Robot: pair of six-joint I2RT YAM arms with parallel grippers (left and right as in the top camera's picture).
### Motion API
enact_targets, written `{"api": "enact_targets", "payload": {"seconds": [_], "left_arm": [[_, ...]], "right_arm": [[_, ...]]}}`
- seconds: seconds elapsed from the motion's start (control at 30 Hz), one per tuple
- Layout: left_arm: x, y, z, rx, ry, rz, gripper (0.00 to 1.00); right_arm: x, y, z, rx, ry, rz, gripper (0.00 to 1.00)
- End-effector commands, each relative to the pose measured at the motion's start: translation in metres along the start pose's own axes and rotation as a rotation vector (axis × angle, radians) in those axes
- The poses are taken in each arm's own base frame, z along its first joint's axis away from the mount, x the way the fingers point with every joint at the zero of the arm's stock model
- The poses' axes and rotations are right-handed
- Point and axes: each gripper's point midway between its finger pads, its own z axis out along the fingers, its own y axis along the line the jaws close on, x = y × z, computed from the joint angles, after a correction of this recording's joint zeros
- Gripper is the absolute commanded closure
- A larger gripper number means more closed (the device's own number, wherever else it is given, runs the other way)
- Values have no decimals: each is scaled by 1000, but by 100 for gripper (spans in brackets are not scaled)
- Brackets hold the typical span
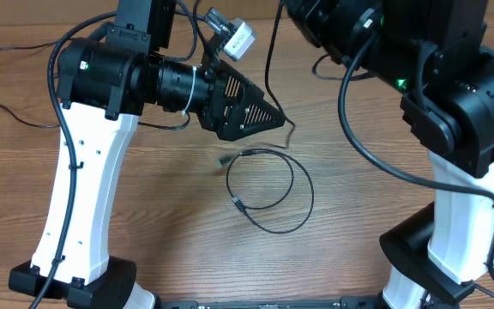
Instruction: Untangle cables
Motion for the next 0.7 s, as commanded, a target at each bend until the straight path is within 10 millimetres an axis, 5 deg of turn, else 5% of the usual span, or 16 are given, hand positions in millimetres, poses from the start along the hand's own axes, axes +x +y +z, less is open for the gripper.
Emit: {"api": "enact_targets", "payload": {"seconds": [0.0,0.37,0.67], "left_arm": [[-3,-18,-2,83,-23,75,1],[-20,3,-3,-34,-61,148,0],[-35,1,-2,-30,-102,152,1]], "right_arm": [[-30,-12,-4,37,-111,90,96],[-18,-7,-4,-4,-8,144,96],[-5,0,-5,-37,71,197,96]]}}
